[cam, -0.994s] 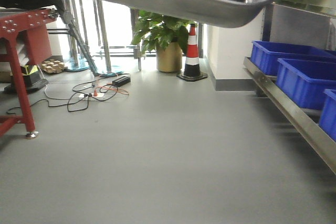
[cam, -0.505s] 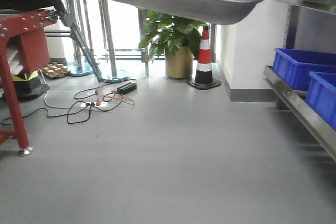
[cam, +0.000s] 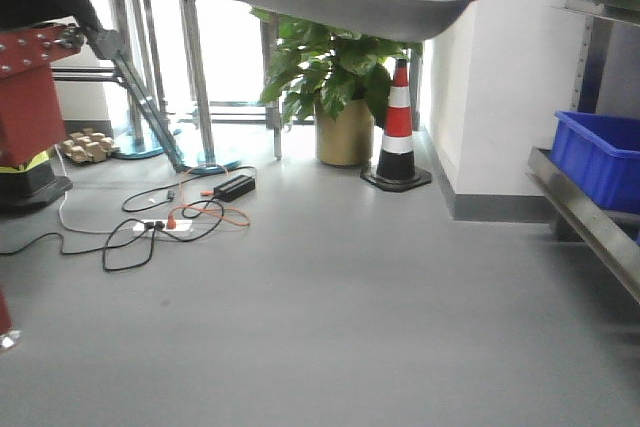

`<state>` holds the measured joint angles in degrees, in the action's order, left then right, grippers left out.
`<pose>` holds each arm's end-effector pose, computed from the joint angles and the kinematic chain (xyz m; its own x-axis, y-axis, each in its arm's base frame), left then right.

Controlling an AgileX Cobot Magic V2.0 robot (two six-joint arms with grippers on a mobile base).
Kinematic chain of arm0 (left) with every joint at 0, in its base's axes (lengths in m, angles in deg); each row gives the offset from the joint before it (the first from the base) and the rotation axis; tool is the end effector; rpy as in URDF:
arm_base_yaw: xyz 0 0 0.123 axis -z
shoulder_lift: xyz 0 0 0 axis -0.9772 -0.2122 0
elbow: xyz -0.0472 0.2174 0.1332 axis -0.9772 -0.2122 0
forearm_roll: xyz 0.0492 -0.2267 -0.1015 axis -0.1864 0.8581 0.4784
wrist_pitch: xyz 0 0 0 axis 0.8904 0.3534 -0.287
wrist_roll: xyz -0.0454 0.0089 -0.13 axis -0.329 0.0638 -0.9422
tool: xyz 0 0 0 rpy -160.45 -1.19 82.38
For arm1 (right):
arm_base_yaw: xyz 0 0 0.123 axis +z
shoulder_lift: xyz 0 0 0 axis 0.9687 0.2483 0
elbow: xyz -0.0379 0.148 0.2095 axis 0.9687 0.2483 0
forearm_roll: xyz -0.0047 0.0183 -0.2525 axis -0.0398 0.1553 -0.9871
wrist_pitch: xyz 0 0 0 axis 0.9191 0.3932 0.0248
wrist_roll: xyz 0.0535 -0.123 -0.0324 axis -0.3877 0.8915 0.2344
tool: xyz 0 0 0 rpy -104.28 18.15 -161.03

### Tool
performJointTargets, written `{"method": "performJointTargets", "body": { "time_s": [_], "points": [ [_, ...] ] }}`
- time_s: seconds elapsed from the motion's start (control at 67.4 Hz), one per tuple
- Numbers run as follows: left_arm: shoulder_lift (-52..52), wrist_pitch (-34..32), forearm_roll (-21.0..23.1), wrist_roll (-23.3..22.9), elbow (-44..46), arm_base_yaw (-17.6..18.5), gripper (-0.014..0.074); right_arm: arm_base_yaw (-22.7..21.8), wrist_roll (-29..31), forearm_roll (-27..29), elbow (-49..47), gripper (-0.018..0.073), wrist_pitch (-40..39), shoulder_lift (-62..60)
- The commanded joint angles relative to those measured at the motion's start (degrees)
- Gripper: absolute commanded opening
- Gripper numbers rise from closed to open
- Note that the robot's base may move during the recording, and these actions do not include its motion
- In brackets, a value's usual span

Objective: Stack silver trays without gaps
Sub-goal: 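Keep holding the tray while driving to the other shelf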

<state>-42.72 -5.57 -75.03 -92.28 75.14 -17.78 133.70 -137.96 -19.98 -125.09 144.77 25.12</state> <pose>0.2099 -0.1561 0.3446 -0.4728 0.1060 -0.8748 0.0687 0.9941 0.0834 0.1937 0.2027 0.2997 -0.7729 0.0664 -0.6311 -0.0914 0.9725 0.2142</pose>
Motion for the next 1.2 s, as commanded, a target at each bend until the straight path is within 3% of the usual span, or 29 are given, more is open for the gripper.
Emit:
{"method": "performJointTargets", "body": {
  "time_s": [0.0, 0.831, 1.187],
  "points": [
    [0.12, -1.23, -2.92, -0.18, 0.35, 0.10, -0.0016, 0.20, 1.23, -0.34, -0.14, -0.0022, -4.42, -0.38],
    [0.01, -1.45, -3.80, -0.18, 0.35, 0.10, -0.0016, 0.20, 1.23, -0.34, -0.14, -0.0022, -22.45, -0.38],
    [0.01, -1.45, -3.80, -0.18, 0.35, 0.10, -0.0016, 0.20, 1.23, -0.34, -0.14, -0.0022, -26.37, -0.38]
  ]
}}
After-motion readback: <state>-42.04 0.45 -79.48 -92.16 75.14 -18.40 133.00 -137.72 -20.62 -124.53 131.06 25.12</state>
